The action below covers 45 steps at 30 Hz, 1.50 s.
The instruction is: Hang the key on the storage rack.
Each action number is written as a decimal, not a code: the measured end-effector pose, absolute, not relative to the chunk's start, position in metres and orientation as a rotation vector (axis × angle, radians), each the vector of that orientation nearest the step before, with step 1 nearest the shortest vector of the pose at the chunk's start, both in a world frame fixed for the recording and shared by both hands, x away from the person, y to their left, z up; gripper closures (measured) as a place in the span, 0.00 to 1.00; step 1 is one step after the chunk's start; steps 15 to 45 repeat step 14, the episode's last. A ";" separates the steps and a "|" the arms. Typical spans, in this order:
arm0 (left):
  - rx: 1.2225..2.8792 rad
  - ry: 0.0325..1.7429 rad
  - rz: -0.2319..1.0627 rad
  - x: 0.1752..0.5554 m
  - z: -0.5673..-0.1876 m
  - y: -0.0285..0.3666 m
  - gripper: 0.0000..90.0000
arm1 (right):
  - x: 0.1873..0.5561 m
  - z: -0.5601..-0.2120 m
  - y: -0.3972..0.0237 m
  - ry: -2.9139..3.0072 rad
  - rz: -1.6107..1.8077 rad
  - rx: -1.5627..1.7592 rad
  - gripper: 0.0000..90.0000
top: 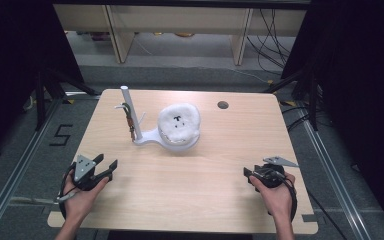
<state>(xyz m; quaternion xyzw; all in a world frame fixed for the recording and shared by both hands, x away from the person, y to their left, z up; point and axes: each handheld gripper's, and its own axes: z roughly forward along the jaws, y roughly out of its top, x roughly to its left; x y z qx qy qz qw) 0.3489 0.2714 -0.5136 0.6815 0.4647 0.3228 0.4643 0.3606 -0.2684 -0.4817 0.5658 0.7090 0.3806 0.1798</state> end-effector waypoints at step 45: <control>1.634 1.165 0.749 0.342 -0.524 0.270 0.43 | 0.363 -0.491 -0.268 2.017 1.111 1.539 0.55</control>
